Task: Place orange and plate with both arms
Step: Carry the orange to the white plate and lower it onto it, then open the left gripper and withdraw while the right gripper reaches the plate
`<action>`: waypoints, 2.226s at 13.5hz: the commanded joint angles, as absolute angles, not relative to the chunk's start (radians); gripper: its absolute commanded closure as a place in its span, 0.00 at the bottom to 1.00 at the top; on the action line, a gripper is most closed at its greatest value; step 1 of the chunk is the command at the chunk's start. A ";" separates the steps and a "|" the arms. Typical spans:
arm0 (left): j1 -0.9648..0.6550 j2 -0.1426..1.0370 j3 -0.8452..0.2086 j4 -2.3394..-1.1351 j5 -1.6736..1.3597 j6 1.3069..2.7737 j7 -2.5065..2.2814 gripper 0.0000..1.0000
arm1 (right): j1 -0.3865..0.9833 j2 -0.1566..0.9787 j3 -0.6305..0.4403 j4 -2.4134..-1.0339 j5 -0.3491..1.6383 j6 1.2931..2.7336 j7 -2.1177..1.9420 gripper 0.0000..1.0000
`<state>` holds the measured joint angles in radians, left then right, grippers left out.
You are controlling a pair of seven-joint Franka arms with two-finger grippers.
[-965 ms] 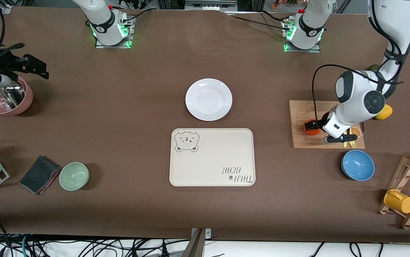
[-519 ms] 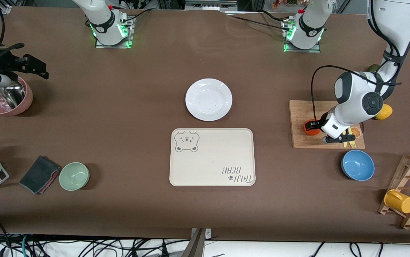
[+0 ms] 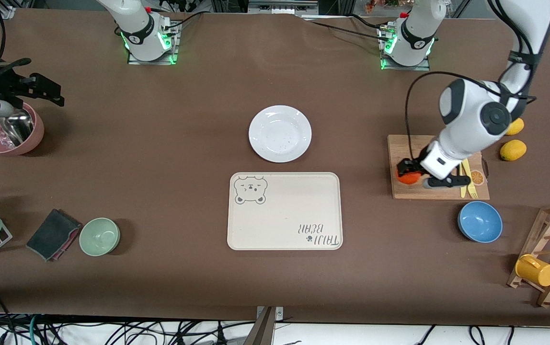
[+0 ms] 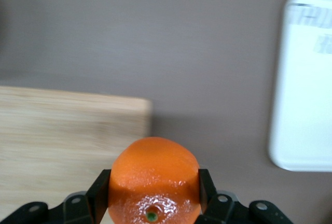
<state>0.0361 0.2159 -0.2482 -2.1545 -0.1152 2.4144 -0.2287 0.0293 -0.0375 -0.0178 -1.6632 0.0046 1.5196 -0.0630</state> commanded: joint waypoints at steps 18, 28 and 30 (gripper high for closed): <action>-0.614 0.632 -0.265 -1.802 0.044 2.414 -1.077 0.85 | 0.029 -0.040 -0.014 -1.651 0.017 1.503 -0.067 0.00; -0.419 0.430 -0.248 -1.828 0.046 2.260 -1.060 0.00 | 0.032 -0.012 0.003 -1.649 0.017 1.509 -0.069 0.00; -0.338 0.330 -0.247 -1.864 0.046 2.211 -0.973 0.00 | 0.046 0.003 0.034 -1.649 0.015 1.505 -0.054 0.00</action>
